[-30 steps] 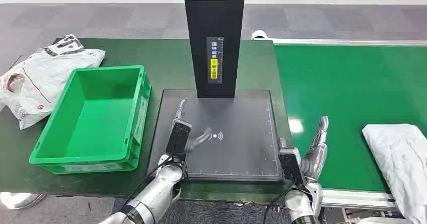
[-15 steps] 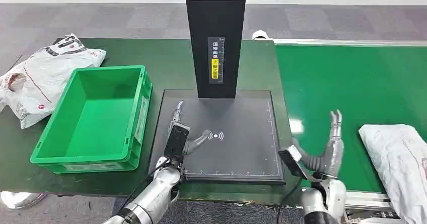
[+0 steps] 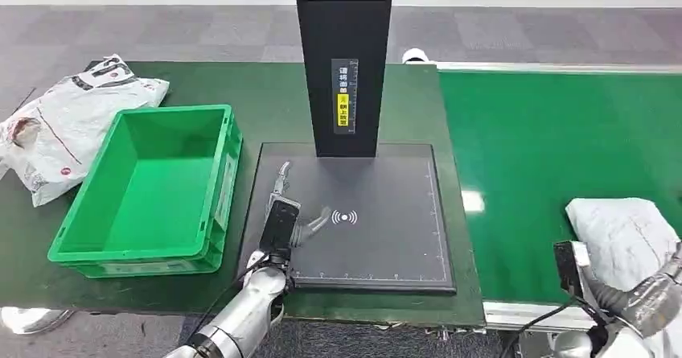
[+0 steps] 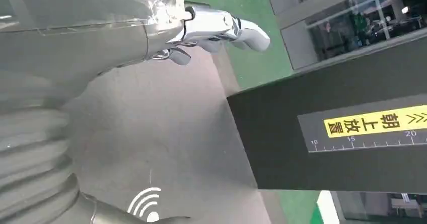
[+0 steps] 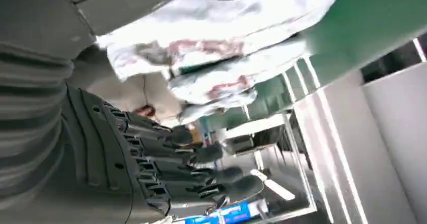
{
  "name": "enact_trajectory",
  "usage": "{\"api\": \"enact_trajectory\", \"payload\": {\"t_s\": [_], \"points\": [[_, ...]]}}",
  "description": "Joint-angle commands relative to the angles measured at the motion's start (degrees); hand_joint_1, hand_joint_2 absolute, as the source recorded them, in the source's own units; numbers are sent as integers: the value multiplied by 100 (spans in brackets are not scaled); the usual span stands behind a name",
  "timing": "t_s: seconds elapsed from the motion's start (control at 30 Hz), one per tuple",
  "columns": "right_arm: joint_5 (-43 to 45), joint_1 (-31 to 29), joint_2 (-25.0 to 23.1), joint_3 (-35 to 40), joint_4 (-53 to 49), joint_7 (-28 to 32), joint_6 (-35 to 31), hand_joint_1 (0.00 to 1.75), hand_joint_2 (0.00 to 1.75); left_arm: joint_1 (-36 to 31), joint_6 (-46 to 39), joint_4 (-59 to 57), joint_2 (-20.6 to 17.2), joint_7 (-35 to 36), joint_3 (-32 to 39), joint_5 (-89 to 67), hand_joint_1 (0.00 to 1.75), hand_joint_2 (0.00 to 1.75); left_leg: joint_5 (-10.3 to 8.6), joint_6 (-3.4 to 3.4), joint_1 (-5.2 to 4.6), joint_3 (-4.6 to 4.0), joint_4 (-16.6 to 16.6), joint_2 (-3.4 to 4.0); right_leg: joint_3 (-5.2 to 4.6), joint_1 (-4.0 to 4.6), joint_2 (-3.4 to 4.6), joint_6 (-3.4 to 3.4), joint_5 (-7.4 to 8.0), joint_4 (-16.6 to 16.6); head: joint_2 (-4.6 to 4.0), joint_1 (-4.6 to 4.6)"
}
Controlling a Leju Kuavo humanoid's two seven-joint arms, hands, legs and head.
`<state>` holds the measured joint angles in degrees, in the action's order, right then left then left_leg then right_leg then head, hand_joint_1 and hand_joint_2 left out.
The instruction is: Moved the parcel from conveyor to table for the left to box.
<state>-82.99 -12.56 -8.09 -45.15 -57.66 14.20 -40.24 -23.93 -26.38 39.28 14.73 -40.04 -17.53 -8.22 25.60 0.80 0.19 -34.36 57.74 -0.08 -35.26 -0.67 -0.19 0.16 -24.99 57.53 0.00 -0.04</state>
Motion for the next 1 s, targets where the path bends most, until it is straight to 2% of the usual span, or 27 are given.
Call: {"api": "enact_trajectory", "payload": {"t_s": [0.03, 0.1, 0.13, 0.3, 0.37, 0.43, 0.47, 0.53, 0.6, 0.63, 0.67, 0.8, 1.0], "points": [[-121, -125, 952, 107, 1453, -1329, 24, 0, 175, -283, 97, -336, 8, 4, 130, 59, 0, 175, 2, -1, 7, 35, -16, -7, 42, 8, -7, -1, -1, -25, 0, 0], [-82, -146, 1000, 90, 1571, -1272, 24, 0, 175, -382, 85, -432, 13, 5, 165, 81, 0, 175, 1, -3, 3, 26, -10, -15, 33, 3, -13, 0, -4, -17, 0, 0], [108, -119, 1204, 360, 1928, -1402, 24, 0, 175, -266, 92, -302, -35, 4, 144, 94, 0, 175, 2, -3, 6, 21, -7, -15, 31, 6, -16, 0, -3, -17, 0, 0], [-448, -231, 1284, 637, 2216, -2235, 24, 0, 175, -317, 166, -315, -55, 4, 207, 109, 0, 175, 9, -3, 5, 34, -13, 8, 38, 3, 5, -1, -1, -20, 0, 0], [-480, -236, 1297, 679, 2234, -2280, 24, 0, 175, -329, 168, -325, -51, 4, 217, 109, 0, 175, 7, -3, 4, 39, -16, 5, 41, 1, 3, -2, -1, -21, 0, 0], [-641, -520, 1555, 959, 3264, -2768, 24, 0, 175, -401, 217, -366, -31, 14, 266, 70, 0, 175, 6, -3, 2, 21, -6, 2, 25, -4, 0, -1, -2, -10, 0, 0], [-701, -677, 1643, 986, 3728, -3023, 354, 0, 175, -447, 247, -399, -30, 21, 255, 60, 0, 175, 8, -4, 9, 26, -6, 7, 33, 4, 5, 0, 2, -18, 0, 0], [-701, -724, 1718, 1375, 3976, -3386, 647, 0, 175, -498, 267, -438, -28, 28, 273, 55, 0, 175, 8, -6, 7, 35, -11, 19, 38, 3, 17, 1, 6, -23, 0, 0], [-486, -822, 1678, 1245, 4095, -3190, 802, 0, 175, -460, 251, -428, -43, 9, 297, 65, 0, 175, 7, -5, 7, 20, -5, 15, 24, 3, 13, 1, 5, -15, 0, 0], [-428, -870, 1665, 1218, 4131, -3127, 893, 24, 175, -437, 251, -412, -54, 4, 301, 64, 0, 175, 6, -5, 5, 30, -10, 16, 32, 1, 13, 1, 5, -18, 0, 0], [-91, -954, 1645, 997, 4227, -2798, 1291, 175, 175, -398, 261, -369, -69, 4, 307, 66, 0, 175, 5, -5, 4, 30, -10, 16, 30, 0, 13, 2, 5, -18, 0, 0], [-328, -1021, 1585, 1227, 4239, -2988, 1490, 175, 175, -338, 277, -261, -101, 11, 311, 35, 0, 175, 4, -8, 5, 23, -6, 13, 23, -5, 10, 2, 3, -11, 0, 0], [-107, -1052, 1433, 1146, 4211, -2574, 1292, 175, 175, -270, 241, -70, -110, 167, 336, -73, 0, 175, 1, -9, 3, 24, -5, 9, 29, -2, 10, 4, 4, -9, 0, 0]]}}
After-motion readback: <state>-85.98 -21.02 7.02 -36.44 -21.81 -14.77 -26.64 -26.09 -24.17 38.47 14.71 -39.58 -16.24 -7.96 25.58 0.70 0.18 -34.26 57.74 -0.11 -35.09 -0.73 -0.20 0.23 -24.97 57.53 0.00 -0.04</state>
